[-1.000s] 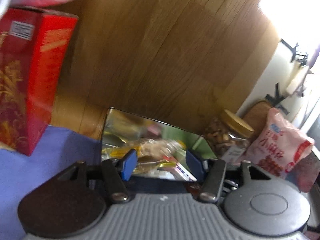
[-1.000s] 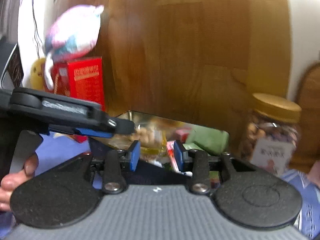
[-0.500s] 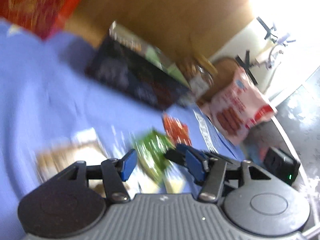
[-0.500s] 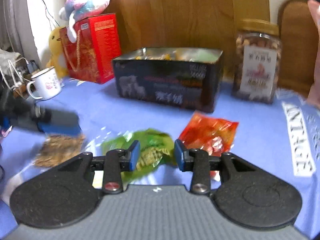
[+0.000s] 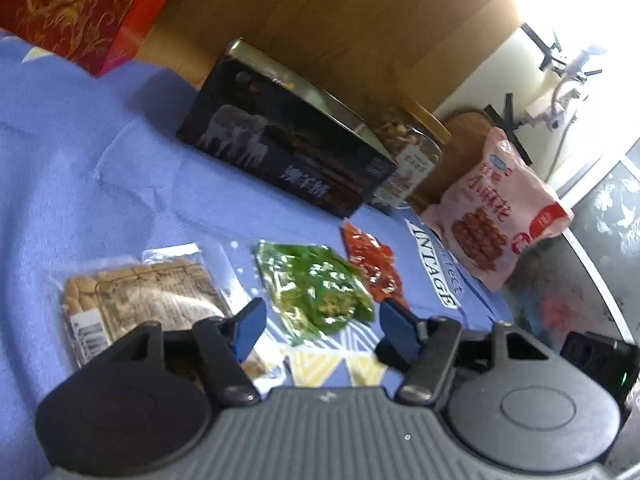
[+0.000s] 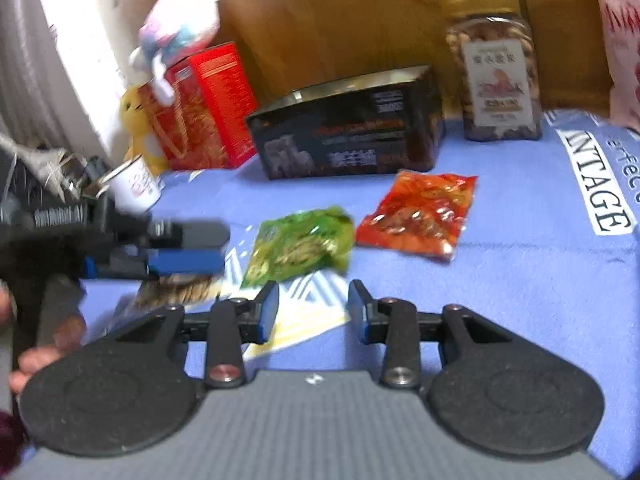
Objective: Organize snacks
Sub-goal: 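Move both grippers to the green pickled-snack pack, then close both grippers on the green pack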
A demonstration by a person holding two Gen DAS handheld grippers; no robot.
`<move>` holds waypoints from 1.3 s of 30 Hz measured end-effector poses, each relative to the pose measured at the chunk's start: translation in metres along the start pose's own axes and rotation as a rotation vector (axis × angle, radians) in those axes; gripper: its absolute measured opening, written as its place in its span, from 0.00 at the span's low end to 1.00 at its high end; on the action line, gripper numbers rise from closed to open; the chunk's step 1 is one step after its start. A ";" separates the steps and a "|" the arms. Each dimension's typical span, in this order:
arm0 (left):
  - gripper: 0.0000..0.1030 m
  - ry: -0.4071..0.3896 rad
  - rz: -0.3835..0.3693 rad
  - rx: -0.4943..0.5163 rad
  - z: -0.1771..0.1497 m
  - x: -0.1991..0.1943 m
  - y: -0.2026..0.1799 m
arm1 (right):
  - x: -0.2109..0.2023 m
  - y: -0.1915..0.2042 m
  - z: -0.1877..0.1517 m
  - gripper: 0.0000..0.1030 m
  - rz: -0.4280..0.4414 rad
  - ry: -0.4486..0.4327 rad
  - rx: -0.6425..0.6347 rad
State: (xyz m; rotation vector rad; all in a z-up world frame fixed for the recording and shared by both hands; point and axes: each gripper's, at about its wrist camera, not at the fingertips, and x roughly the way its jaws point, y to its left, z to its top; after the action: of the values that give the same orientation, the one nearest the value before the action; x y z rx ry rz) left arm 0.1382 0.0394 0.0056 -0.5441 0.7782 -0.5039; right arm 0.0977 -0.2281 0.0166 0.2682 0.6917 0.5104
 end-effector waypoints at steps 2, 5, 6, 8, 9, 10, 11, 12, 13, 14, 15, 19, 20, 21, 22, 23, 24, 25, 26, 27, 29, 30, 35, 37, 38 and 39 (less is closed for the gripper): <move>0.59 -0.019 0.001 0.028 -0.002 0.000 0.000 | 0.003 -0.011 0.010 0.40 -0.005 0.004 0.070; 0.58 -0.049 0.008 0.103 -0.009 0.001 -0.003 | 0.017 -0.027 0.019 0.40 0.071 0.049 0.190; 0.57 -0.057 0.020 0.133 -0.012 0.002 -0.005 | 0.021 -0.028 0.021 0.40 0.093 0.058 0.207; 0.57 -0.050 0.022 0.163 -0.015 0.003 -0.009 | 0.030 -0.025 0.025 0.41 0.123 0.070 0.216; 0.57 -0.046 0.014 0.170 -0.015 0.004 -0.011 | 0.034 -0.022 0.025 0.40 0.132 0.067 0.215; 0.56 -0.044 0.012 0.175 -0.016 0.004 -0.011 | 0.037 -0.019 0.023 0.39 0.148 0.067 0.210; 0.55 -0.043 0.007 0.173 -0.016 0.004 -0.011 | 0.039 -0.016 0.021 0.34 0.160 0.057 0.203; 0.55 -0.046 0.001 0.168 -0.016 0.003 -0.010 | 0.042 -0.011 0.018 0.18 0.155 0.052 0.185; 0.55 -0.049 -0.010 0.158 -0.015 0.002 -0.008 | 0.043 -0.007 0.018 0.18 0.143 0.063 0.160; 0.55 -0.051 -0.018 0.150 -0.015 0.002 -0.007 | 0.040 -0.005 0.018 0.16 0.147 0.056 0.142; 0.55 -0.053 -0.027 0.142 -0.014 0.001 -0.006 | 0.038 -0.003 0.016 0.14 0.153 0.053 0.133; 0.57 -0.061 -0.053 0.119 -0.013 -0.001 -0.002 | 0.035 -0.006 0.017 0.13 0.156 0.025 0.143; 0.58 -0.066 -0.059 0.110 -0.013 -0.002 -0.001 | 0.034 -0.007 0.017 0.12 0.151 0.018 0.146; 0.59 -0.072 -0.064 0.100 -0.013 -0.003 0.000 | 0.033 -0.008 0.017 0.12 0.146 0.011 0.150; 0.60 -0.078 -0.068 0.090 -0.012 -0.004 0.002 | 0.033 -0.009 0.017 0.12 0.141 0.006 0.158; 0.60 -0.084 -0.072 0.079 -0.012 -0.005 0.004 | 0.031 -0.011 0.016 0.12 0.135 -0.001 0.170; 0.60 -0.088 -0.075 0.071 -0.011 -0.005 0.005 | 0.030 -0.014 0.016 0.12 0.127 -0.010 0.186; 0.60 -0.091 -0.078 0.064 -0.011 -0.005 0.006 | 0.030 -0.015 0.016 0.11 0.120 -0.018 0.201; 0.60 -0.091 -0.079 0.063 -0.011 -0.005 0.006 | 0.029 -0.019 0.016 0.11 0.115 -0.025 0.220; 0.60 -0.090 -0.077 0.066 -0.011 -0.005 0.005 | 0.028 -0.022 0.016 0.11 0.113 -0.028 0.242; 0.61 -0.089 -0.074 0.073 -0.011 -0.005 0.004 | 0.028 -0.029 0.016 0.11 0.126 -0.021 0.285; 0.62 -0.088 -0.074 0.075 -0.011 -0.005 0.004 | 0.029 -0.032 0.015 0.11 0.133 -0.015 0.305; 0.62 -0.088 -0.074 0.075 -0.011 -0.005 0.004 | 0.029 -0.037 0.014 0.10 0.155 -0.005 0.355; 0.62 -0.089 -0.074 0.075 -0.012 -0.005 0.004 | 0.029 -0.039 0.013 0.10 0.164 -0.001 0.377; 0.62 -0.089 -0.074 0.075 -0.012 -0.005 0.004 | 0.029 -0.040 0.013 0.10 0.169 0.001 0.391; 0.62 -0.089 -0.074 0.076 -0.012 -0.005 0.004 | 0.029 -0.042 0.013 0.10 0.174 0.001 0.405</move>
State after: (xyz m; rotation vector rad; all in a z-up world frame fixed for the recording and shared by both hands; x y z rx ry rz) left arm 0.1272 0.0424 -0.0012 -0.5229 0.6538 -0.5718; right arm 0.1404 -0.2491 -0.0063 0.7129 0.7746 0.5328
